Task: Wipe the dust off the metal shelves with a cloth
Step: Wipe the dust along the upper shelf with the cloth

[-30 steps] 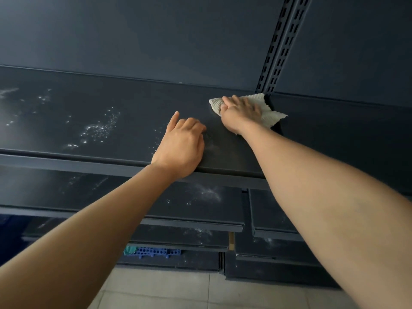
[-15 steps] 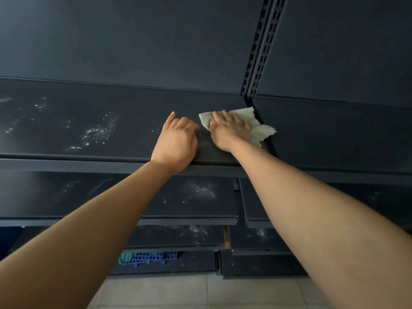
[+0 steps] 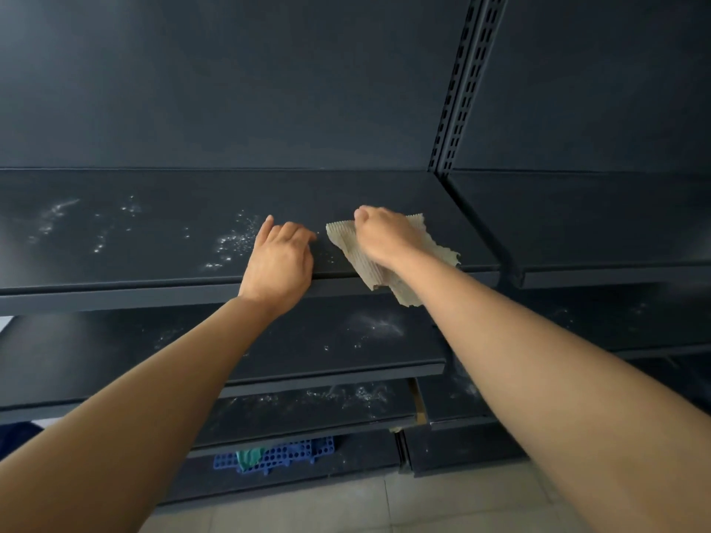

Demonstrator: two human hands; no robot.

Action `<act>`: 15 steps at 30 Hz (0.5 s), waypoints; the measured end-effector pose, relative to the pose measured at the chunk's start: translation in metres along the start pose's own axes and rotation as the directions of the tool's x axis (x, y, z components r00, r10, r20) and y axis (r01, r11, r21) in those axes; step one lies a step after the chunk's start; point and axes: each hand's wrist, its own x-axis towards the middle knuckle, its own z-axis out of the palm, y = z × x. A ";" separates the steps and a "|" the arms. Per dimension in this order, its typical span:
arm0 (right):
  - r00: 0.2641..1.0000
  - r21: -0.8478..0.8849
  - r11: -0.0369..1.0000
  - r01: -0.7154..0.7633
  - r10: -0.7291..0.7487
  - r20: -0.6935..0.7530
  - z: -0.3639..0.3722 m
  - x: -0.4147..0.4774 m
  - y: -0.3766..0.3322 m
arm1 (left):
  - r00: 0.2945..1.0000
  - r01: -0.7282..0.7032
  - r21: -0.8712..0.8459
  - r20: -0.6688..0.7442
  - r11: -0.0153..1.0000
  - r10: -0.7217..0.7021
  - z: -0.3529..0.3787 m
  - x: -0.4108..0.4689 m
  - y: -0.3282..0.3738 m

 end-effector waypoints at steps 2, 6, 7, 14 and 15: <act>0.998 -0.005 0.998 0.065 -0.065 0.010 -0.008 -0.003 0.014 | 1.000 -0.009 -0.011 0.014 1.000 0.009 0.003 0.001 0.000; 0.977 -0.145 0.983 0.110 -0.080 0.198 0.006 -0.005 0.033 | 0.999 -0.032 -0.026 0.023 0.999 0.033 0.010 0.009 0.001; 0.982 -0.163 0.982 0.100 -0.071 0.173 0.009 -0.002 0.034 | 0.999 -0.032 -0.026 0.025 0.999 0.033 0.011 0.012 0.001; 0.991 -0.247 0.969 0.026 0.007 0.131 0.013 0.035 0.039 | 0.991 0.119 -0.065 0.069 0.991 -0.114 0.018 0.033 -0.002; 0.993 -0.255 0.967 0.025 0.006 0.120 0.013 0.042 0.040 | 0.988 0.141 -0.070 0.078 0.987 -0.136 0.019 0.034 -0.003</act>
